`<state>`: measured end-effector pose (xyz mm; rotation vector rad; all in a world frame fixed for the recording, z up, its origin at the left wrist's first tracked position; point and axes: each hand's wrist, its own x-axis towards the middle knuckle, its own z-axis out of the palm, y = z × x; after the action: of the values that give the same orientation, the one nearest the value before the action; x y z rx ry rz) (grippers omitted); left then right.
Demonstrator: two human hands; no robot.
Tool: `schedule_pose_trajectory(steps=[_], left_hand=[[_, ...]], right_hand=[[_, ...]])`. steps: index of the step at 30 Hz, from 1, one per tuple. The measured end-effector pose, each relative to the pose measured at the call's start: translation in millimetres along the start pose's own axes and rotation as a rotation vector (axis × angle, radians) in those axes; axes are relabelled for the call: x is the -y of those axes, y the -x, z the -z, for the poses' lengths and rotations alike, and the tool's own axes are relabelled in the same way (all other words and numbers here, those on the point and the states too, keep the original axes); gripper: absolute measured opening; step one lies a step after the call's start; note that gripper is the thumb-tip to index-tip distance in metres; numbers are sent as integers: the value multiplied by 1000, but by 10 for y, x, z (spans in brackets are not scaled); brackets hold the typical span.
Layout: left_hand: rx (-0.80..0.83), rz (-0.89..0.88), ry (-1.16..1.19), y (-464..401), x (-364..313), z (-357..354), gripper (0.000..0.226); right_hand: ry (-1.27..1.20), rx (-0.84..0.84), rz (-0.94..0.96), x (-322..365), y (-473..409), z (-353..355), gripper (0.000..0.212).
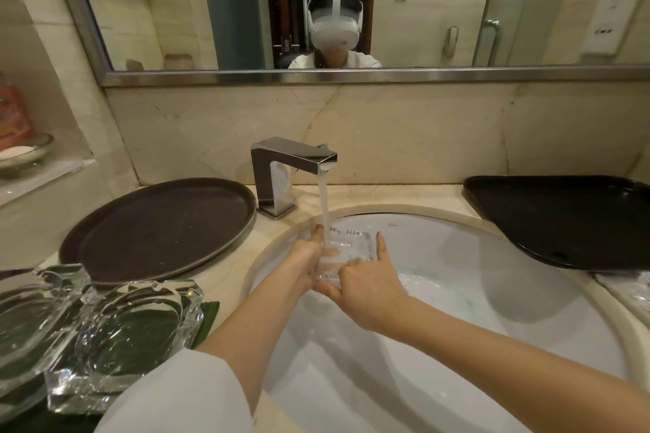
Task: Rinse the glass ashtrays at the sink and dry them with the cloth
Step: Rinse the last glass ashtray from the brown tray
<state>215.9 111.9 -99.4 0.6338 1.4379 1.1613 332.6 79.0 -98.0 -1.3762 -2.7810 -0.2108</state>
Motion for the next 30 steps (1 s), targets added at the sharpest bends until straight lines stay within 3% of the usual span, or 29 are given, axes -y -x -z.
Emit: schedule_pose_trajectory(steps=[2,6,11,14,18,24,26,30], left_hand=[[-25,-9,15,-17,13,-11,28],[-67,-56,1,-11,-10,-1,36],[-22,-24,15,22,9,-24,33],[-43,-33,26,83,-27,-35,39],[-40,-47,36,53,-41,-52,37],[-60,-131,63,45,-47,-65,29],[-76,-153,23,83,-49,-59,27],[-119,-183,-95,100,-58,-36,40]], right_hand=[[-99,-21,5,72,5,9,42],[-434,-35,52,25,-94,-23,37],[-339,29,65,-30,-181,-117,65],[-368,-4,37,8,-167,-132,63],[-408,-53,95,-8,-63,-91,36],[-560,-118,32,-36,25,-60,39],[-482,-130,63,-73,45,-42,33],[-42,-104,142,-293,75,-63,31]])
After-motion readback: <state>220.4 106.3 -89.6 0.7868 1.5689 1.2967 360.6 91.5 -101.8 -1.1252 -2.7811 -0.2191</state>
